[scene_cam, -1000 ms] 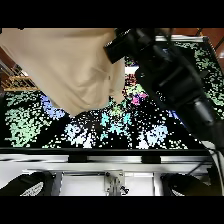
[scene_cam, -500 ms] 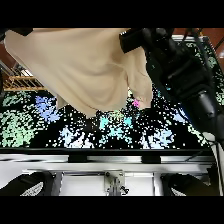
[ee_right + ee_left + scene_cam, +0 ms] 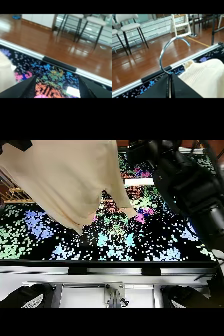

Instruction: Fold the shirts.

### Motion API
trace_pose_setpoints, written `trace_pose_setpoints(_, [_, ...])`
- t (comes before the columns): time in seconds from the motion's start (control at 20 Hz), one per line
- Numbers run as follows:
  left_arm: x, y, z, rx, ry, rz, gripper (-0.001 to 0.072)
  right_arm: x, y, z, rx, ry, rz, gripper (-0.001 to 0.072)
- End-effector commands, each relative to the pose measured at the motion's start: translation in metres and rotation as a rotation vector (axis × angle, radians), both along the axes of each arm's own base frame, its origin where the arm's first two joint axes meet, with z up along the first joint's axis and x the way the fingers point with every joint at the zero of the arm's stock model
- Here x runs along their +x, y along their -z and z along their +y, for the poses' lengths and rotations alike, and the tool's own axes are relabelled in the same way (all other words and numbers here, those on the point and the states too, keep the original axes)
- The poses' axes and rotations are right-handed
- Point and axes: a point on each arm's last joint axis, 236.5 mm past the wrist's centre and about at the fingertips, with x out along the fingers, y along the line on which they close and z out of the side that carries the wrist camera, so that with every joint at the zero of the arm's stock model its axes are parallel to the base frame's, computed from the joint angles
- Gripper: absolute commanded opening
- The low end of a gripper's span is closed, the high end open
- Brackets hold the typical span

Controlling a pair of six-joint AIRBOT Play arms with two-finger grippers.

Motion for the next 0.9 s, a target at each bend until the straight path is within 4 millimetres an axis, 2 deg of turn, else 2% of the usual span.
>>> trace_pose_setpoints(0.0, [0.0, 0.0, 0.002, 0.007, -0.005, -0.003, 0.004, -0.022, 0.008, -0.003, -0.106, -0.049, 0.06, 0.0632])
trace_pose_setpoints(0.15, [-0.004, 0.018, -0.004, 0.076, 0.021, 0.046, 0.004, -0.045, 0.024, 0.044, -0.221, -0.284, 0.072, 0.0632])
trace_pose_setpoints(0.25, [-0.01, 0.035, -0.008, 0.135, 0.051, 0.098, 0.0039, -0.06, 0.032, 0.065, -0.292, -0.406, 0.062, 0.0632])
trace_pose_setpoints(0.4, [-0.02, 0.037, -0.008, 0.173, 0.067, 0.104, 0.0039, -0.069, 0.034, 0.077, -0.262, -0.47, 0.08, 0.0664])
trace_pose_setpoints(0.55, [-0.024, 0.035, -0.007, 0.172, 0.069, 0.099, 0.0039, -0.08, 0.056, 0.104, -0.211, -0.585, 0.163, 0.0664])
trace_pose_setpoints(0.65, [-0.025, 0.039, -0.009, 0.179, 0.079, 0.115, 0.0039, -0.084, 0.064, 0.121, -0.213, -0.658, 0.16, 0.0664])
trace_pose_setpoints(0.85, [-0.031, 0.043, -0.016, 0.174, 0.115, 0.137, 0.0039, -0.069, 0.053, 0.118, -0.241, -0.615, 0.072, 0.0664])
